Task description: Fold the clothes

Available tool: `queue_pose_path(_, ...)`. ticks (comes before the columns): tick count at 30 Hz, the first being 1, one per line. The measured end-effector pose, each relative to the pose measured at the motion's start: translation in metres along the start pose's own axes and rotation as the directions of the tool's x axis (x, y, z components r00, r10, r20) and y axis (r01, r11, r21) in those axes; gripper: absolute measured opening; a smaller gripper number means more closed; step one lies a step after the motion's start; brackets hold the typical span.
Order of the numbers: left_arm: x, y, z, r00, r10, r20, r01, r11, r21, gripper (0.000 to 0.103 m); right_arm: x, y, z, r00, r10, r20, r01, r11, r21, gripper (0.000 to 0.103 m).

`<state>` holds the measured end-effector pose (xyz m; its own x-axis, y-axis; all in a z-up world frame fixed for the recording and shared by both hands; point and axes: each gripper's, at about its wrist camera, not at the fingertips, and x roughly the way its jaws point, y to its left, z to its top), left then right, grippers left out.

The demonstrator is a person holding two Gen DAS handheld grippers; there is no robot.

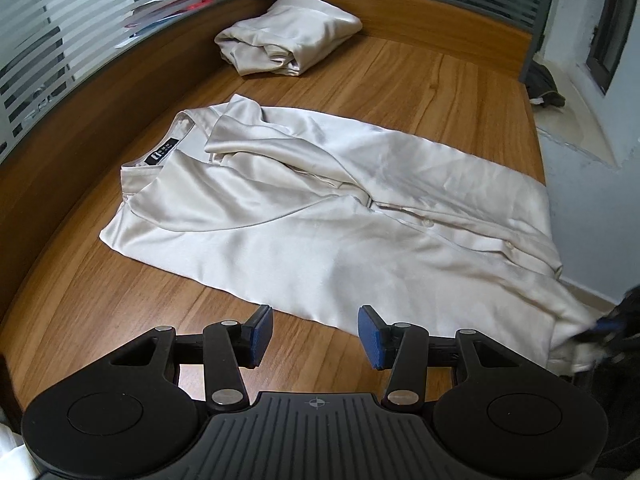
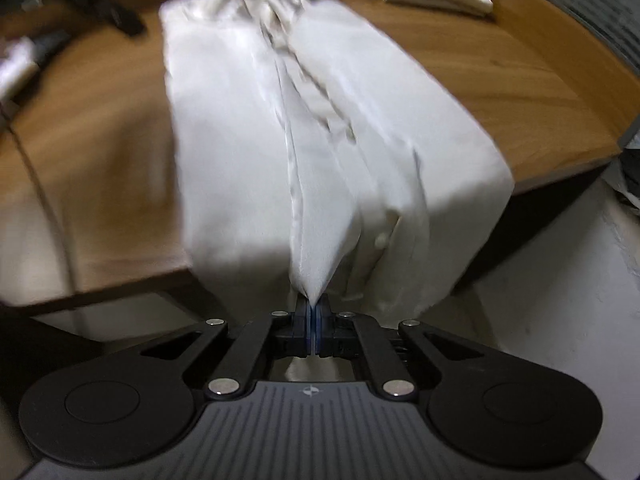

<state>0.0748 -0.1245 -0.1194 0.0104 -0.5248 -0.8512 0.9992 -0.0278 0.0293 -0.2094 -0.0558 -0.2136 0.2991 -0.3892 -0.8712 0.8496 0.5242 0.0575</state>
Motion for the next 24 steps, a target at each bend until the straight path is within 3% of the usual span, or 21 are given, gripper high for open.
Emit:
queue_pose_path(7,-0.009,-0.012,-0.003,1.000,-0.010,0.029,0.009,1.000,0.016,0.050,-0.035,-0.062,0.023,0.977,0.214,-0.008,-0.213,0.974,0.071,0.002)
queue_pose_path(11,-0.017,-0.020,-0.006,0.999,-0.005,0.051,0.005,1.000,-0.003,0.051,-0.028,-0.089,0.026,0.962,0.269,-0.052,-0.265,0.961,0.083,0.004)
queue_pose_path(13,-0.019,-0.025,-0.009,0.999,0.010,0.053,-0.009,1.000,-0.015,0.052,-0.017,-0.099,0.027,0.956,0.279,-0.092,-0.273,0.960,0.067,0.010)
queue_pose_path(15,-0.021,-0.031,-0.011,0.998,0.026,0.053,-0.025,0.999,-0.030,0.052,-0.006,-0.104,0.027,0.950,0.274,-0.150,-0.274,0.961,0.017,0.016)
queue_pose_path(19,-0.024,-0.043,-0.018,0.997,0.071,0.040,-0.067,0.993,-0.099,0.052,0.007,-0.109,0.029,0.950,0.232,-0.210,-0.259,0.959,-0.112,0.016)
queue_pose_path(22,-0.027,-0.054,-0.023,0.994,0.107,0.024,-0.102,0.981,-0.164,0.052,0.006,-0.111,0.032,0.936,0.291,-0.200,-0.328,0.927,-0.185,0.018)
queue_pose_path(24,-0.030,-0.063,-0.028,0.991,0.132,0.013,-0.126,0.968,-0.218,0.052,0.006,-0.110,0.035,0.928,0.314,-0.201,-0.357,0.904,-0.234,0.026)
